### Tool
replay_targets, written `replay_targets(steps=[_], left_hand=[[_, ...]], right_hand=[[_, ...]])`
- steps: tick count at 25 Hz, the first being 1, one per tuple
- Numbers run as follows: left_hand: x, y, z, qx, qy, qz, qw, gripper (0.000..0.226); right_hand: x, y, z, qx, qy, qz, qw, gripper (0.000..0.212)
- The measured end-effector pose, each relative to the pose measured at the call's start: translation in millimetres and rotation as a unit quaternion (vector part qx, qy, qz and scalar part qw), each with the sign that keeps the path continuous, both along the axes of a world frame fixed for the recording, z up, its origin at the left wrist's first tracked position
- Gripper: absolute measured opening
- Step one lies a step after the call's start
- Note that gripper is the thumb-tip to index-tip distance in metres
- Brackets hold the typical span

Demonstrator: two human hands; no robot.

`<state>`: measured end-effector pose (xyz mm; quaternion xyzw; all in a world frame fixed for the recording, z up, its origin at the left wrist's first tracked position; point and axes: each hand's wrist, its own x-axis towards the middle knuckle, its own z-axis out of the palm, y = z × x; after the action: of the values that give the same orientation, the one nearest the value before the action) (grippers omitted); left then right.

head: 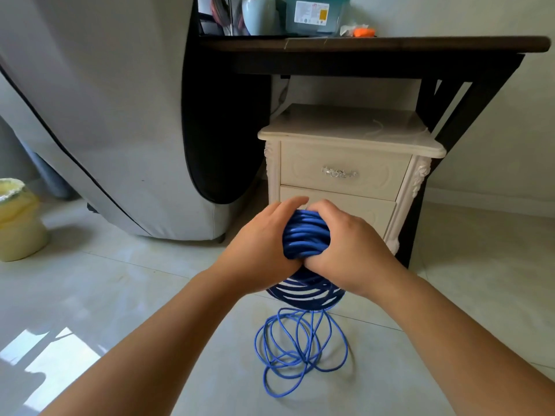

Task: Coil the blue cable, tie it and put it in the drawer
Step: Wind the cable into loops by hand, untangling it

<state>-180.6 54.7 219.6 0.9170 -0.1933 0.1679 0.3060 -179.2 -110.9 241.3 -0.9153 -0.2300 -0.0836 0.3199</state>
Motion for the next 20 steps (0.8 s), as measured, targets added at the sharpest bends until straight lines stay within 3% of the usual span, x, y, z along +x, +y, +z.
replay_targets(steps=[2,5,8,12,14,17,20], left_hand=[[-1,0,1,-0.047,0.011,0.022,0.999,0.054],[0,1,5,-0.147,0.05,0.05,0.987,0.042],[3,5,12,-0.306,0.103,0.096,0.942,0.041],[5,8,13,-0.433,0.151,0.116,0.881,0.043],[6,7,14,-0.486,0.177,0.115,0.848,0.044],[3,1,15,-0.554,0.207,0.067,0.803,0.044],[0,-5,13,-0.515,0.243,-0.013,0.822,0.032]], right_hand=[[-1,-1,1,0.055,0.042,0.01,0.998,0.054],[7,-12,0,0.188,0.152,0.042,0.969,0.074],[12,-22,-6,0.257,0.271,0.102,0.922,0.077],[10,-7,-24,0.306,0.275,0.09,0.907,0.089],[7,6,-31,0.38,0.285,0.093,0.875,0.074],[8,17,-28,0.514,0.314,0.09,0.793,0.037],[20,15,-25,0.557,0.264,-0.013,0.788,0.036]])
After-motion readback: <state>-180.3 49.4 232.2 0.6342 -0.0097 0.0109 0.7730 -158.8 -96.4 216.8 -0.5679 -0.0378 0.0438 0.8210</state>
